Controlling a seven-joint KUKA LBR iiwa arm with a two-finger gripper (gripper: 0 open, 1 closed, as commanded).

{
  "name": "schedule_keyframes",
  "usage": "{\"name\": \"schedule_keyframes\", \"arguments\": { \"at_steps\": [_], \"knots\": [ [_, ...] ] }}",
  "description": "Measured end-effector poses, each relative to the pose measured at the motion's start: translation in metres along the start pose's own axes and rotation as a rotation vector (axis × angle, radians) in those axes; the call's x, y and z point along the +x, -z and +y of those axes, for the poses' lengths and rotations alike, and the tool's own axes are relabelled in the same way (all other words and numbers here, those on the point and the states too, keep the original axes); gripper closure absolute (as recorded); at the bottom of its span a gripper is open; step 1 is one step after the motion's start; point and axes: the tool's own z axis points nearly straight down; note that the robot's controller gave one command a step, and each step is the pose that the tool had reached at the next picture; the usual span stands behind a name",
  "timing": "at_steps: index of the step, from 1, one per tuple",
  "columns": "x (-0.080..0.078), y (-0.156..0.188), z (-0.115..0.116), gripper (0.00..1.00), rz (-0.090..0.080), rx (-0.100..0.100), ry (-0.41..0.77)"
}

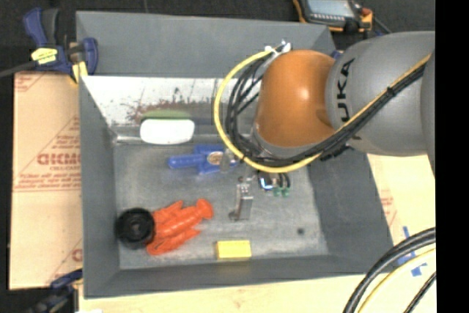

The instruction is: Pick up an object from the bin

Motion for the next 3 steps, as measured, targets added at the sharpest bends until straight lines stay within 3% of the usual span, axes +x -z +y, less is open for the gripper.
{"name": "schedule_keyframes", "arguments": {
  "at_steps": [1,2,3],
  "knots": [
    [-0.002,0.004,0.000,0.00,-0.008,-0.001,-0.001],
    [-0.050,-0.025,0.036,0.00,-0.017,0.001,0.010],
    [-0.021,-0.085,0.108,1.00,-0.006,0.000,0.023]
  ]
}}
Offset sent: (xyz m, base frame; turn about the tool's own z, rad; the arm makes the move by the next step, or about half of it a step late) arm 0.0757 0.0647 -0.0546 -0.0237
